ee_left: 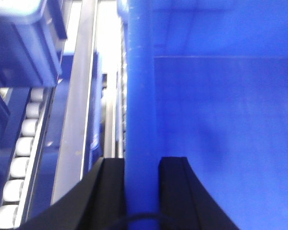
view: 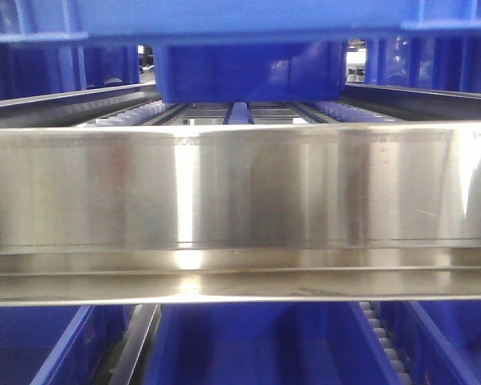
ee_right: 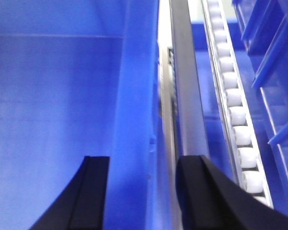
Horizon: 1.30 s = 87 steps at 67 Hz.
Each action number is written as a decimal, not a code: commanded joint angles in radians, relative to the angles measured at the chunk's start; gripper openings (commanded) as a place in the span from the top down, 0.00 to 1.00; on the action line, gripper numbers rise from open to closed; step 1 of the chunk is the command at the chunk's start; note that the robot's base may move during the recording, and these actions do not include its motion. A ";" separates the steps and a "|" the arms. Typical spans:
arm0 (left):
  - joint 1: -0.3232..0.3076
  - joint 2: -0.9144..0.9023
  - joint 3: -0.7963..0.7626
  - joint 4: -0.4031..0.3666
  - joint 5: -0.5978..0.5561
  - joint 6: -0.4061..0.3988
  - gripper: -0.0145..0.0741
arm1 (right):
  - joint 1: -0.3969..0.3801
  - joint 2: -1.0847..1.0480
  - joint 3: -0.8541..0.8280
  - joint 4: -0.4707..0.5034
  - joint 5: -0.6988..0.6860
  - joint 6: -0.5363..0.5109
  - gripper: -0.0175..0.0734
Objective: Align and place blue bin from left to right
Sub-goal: 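Pull the gripped blue bin off the shelf toward the robot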
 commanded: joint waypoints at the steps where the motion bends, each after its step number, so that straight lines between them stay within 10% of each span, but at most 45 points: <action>1: -0.022 -0.036 -0.015 -0.061 -0.062 -0.020 0.96 | 0.008 -0.035 -0.015 0.031 -0.078 0.037 0.89; 39: -0.137 -0.280 0.365 0.095 -0.062 -0.239 0.96 | 0.020 -0.296 0.344 0.030 -0.093 0.071 0.88; 87: -0.413 -0.648 0.797 0.332 -0.062 -0.526 0.96 | 0.310 -0.582 0.671 -0.230 -0.132 0.351 0.88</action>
